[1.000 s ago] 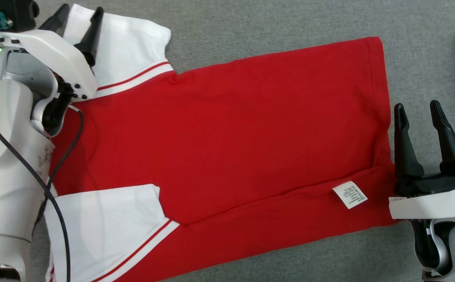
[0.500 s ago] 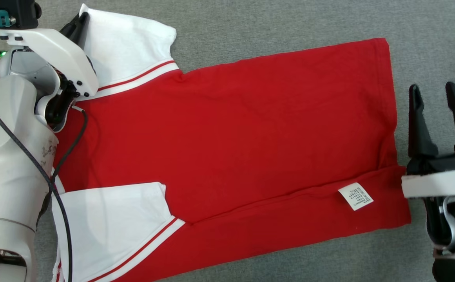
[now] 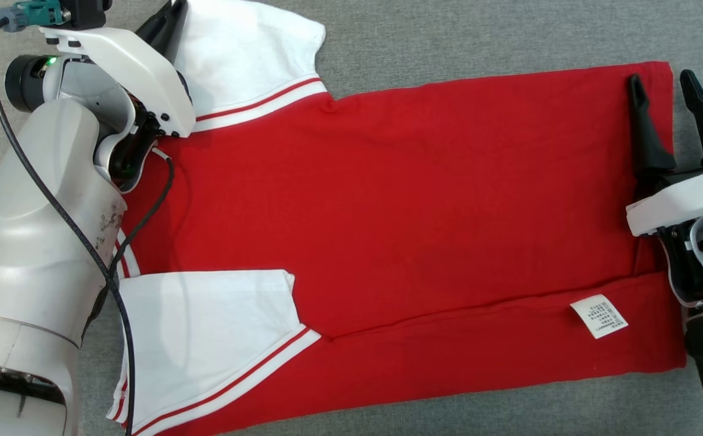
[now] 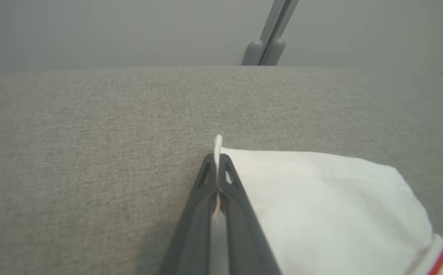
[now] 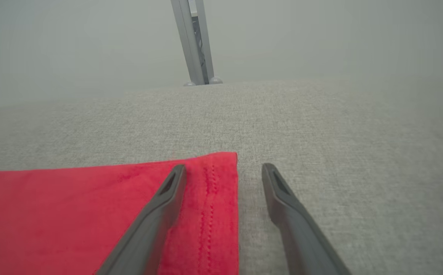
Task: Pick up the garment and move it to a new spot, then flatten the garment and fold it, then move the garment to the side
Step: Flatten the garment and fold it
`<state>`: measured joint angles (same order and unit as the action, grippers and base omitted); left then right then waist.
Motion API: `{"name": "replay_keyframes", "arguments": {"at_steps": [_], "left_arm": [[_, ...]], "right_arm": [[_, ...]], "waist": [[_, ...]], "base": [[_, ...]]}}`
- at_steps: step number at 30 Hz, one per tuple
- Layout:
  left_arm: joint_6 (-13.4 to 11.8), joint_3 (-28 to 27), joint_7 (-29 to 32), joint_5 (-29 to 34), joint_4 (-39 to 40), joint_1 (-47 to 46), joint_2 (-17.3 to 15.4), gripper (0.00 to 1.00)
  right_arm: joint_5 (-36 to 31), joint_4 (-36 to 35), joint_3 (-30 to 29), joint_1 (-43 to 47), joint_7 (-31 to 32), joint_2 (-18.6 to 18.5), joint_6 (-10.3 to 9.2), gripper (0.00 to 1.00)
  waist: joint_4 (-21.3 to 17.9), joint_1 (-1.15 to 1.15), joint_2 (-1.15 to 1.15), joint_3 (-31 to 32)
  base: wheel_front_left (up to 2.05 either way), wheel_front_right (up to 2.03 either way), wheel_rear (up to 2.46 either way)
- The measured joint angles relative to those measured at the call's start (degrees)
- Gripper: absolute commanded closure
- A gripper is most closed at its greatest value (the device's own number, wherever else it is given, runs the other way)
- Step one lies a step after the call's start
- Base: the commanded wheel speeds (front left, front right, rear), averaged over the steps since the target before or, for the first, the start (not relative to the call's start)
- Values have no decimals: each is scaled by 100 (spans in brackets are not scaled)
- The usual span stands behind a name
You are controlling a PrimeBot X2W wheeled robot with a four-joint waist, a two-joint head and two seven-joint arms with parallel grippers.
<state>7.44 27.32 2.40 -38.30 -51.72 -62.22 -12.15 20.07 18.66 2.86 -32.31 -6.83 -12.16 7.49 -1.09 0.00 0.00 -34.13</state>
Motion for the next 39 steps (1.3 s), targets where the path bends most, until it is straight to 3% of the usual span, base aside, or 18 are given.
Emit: {"name": "replay_keyframes", "arguments": {"at_steps": [5,14,16,17,18,19,25,33,39], "left_arm": [[1,166,-98,-130,-45,-48,-41,100],[1,393,-244,-378,-169,-112,-138,100],[1,441,-254,-431,-192,-144,-145,100],[1,465,-274,-456,-202,-148,-151,100],[1,491,-300,-479,-208,-150,-148,100],[1,515,-309,-501,-209,-153,-147,100],[1,633,-547,-632,-194,-173,-174,100],[1,728,-1339,-614,181,-275,-378,100],[1,653,-1636,-601,1058,207,-586,100]], "right_arm": [[345,86,294,-151,430,-307,0,0],[1062,-526,821,-383,1963,-1078,0,0],[1116,-599,893,-506,2229,-1174,0,57],[1188,-633,909,-537,2350,-1178,0,57],[1261,-639,910,-564,2459,-1176,0,96],[1265,-642,931,-596,2568,-1202,0,100],[1416,-829,870,-695,2938,-1335,0,100],[1451,-1307,491,-466,2440,-1326,1,100],[1528,-1625,258,185,2216,-1265,0,100]], "waist": [[34,0,0,-34],[3,0,0,-6],[3,0,0,-2],[5,0,0,0],[12,0,0,2],[23,0,0,5],[115,0,0,43],[174,0,0,281],[198,0,0,487]], "base": [[0,0,0],[0,0,0],[0,0,0],[0,0,0],[0,0,0],[0,0,0],[0,0,0],[0,0,0],[0,0,0]]}}
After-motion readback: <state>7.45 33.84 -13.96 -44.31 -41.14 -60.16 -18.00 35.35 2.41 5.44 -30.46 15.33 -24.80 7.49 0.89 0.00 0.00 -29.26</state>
